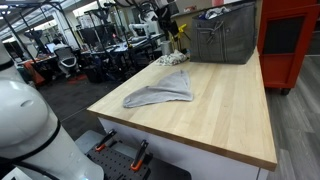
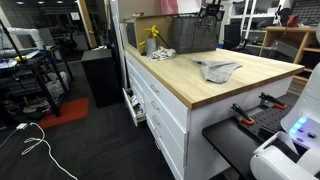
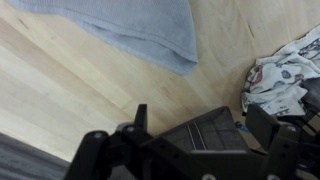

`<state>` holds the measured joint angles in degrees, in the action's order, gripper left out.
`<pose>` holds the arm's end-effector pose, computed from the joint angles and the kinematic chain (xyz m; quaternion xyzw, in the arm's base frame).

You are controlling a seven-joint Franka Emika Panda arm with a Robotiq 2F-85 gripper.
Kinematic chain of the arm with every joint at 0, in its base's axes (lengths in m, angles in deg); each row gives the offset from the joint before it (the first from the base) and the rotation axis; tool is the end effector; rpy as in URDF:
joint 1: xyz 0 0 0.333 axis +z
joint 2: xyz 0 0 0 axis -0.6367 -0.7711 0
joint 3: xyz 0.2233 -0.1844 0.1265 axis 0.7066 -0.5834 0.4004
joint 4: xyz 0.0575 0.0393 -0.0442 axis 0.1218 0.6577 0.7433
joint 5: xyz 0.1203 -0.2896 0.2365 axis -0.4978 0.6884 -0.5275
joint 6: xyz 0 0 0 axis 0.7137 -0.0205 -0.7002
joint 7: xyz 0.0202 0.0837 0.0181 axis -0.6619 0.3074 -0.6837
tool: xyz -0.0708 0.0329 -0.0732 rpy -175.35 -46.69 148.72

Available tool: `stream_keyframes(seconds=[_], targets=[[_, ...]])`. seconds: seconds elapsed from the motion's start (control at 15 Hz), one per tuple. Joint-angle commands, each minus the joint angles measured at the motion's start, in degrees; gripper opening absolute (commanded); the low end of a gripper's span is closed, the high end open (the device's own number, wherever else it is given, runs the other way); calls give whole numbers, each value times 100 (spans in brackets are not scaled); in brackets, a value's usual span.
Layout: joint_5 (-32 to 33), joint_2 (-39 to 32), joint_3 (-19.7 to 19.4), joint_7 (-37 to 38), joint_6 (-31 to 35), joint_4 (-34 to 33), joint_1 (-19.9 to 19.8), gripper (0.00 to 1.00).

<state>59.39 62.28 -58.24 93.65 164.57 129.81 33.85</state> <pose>0.5927 -0.1006 0.4610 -0.9341 0.3092 -0.1718 0.0475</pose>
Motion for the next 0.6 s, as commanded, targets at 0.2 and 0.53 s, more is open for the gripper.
stream_keyframes(seconds=[0.2,0.53], targets=[[799,-1366,-101,-934,82,-1529,156,100],[931,-2182,-81,-1517,12,-2333,173,100]])
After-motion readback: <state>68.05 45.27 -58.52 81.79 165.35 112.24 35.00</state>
